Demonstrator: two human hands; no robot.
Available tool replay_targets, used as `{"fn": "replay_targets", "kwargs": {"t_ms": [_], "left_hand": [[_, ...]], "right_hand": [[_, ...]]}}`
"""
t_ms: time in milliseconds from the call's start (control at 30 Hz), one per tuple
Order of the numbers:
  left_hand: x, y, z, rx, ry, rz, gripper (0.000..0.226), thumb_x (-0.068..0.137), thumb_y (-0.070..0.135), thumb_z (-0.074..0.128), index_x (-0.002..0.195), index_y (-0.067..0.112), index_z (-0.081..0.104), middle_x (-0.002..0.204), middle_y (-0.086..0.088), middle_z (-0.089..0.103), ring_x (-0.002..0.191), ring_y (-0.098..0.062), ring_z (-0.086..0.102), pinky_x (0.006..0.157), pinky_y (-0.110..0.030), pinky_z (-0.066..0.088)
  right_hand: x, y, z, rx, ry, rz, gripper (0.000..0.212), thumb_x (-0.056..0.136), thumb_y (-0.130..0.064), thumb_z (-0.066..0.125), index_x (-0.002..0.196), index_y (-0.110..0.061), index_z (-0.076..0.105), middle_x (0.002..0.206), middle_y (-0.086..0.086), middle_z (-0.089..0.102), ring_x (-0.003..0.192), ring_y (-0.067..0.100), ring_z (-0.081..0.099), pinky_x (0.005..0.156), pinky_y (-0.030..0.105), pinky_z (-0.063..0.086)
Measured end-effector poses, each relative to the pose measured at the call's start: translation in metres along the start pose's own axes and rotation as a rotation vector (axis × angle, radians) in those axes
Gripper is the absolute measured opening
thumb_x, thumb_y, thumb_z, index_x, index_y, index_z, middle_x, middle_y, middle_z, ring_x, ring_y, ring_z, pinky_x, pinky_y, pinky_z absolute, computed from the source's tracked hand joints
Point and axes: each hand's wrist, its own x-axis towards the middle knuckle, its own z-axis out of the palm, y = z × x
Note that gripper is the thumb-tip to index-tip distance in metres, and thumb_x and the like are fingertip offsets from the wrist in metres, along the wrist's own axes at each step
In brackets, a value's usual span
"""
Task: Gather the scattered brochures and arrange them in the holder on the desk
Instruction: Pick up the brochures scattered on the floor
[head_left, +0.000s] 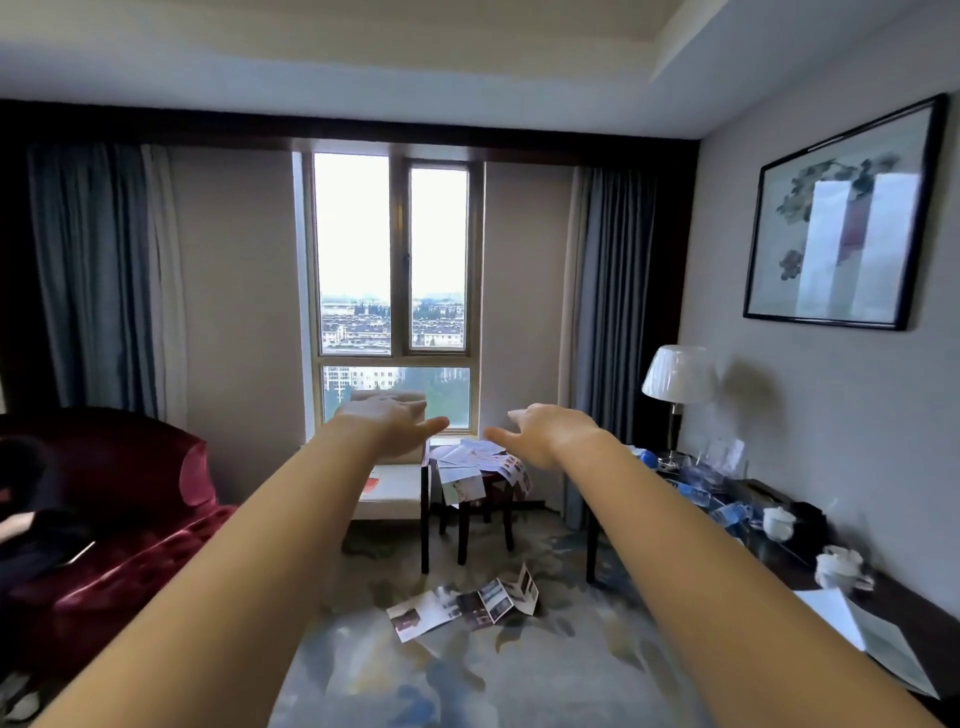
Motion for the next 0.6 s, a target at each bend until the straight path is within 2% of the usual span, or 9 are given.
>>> {"fn": "replay_targets", "kwargs": {"t_ms": [100, 233, 367, 600], "left_hand": [[0.074, -0.011, 0.016, 0.020, -0.004, 0.005, 0.072, 0.090, 0.069, 0.019, 0.151, 0.030, 0.020, 0.161, 0.002, 0.016, 0.148, -0.019, 0.015, 0.117, -0.047, 0.024], [0.175, -0.023, 0.043, 0.035, -0.020, -0.011, 0.071, 0.091, 0.069, 0.018, 0.151, 0.030, 0.020, 0.161, 0.000, 0.017, 0.148, -0.018, 0.015, 0.114, -0.045, 0.026], [0.279, -0.035, 0.057, 0.045, -0.019, -0.020, 0.070, 0.091, 0.069, 0.018, 0.151, 0.032, 0.019, 0.161, 0.003, 0.017, 0.148, -0.020, 0.017, 0.115, -0.043, 0.024], [0.455, -0.053, 0.058, 0.026, -0.009, -0.040, 0.073, 0.089, 0.073, 0.015, 0.151, 0.034, 0.017, 0.161, 0.001, 0.017, 0.148, -0.020, 0.014, 0.117, -0.048, 0.022]], "right_hand": [[0.077, 0.010, 0.015, -0.034, -0.026, 0.014, 0.074, 0.093, -0.068, 0.020, 0.145, -0.018, 0.039, 0.152, 0.005, 0.038, 0.135, 0.023, 0.042, 0.097, 0.039, 0.042], [0.184, 0.029, 0.039, -0.060, -0.014, 0.010, 0.074, 0.093, -0.068, 0.020, 0.139, -0.017, 0.047, 0.148, 0.006, 0.043, 0.130, 0.023, 0.047, 0.088, 0.036, 0.042], [0.295, 0.049, 0.055, -0.059, -0.006, -0.006, 0.077, 0.092, -0.069, 0.020, 0.145, -0.017, 0.039, 0.152, 0.005, 0.037, 0.135, 0.023, 0.042, 0.096, 0.038, 0.042], [0.474, 0.079, 0.057, -0.041, 0.020, -0.012, 0.077, 0.092, -0.070, 0.022, 0.144, -0.017, 0.040, 0.150, 0.006, 0.041, 0.133, 0.024, 0.044, 0.103, 0.042, 0.042]]}}
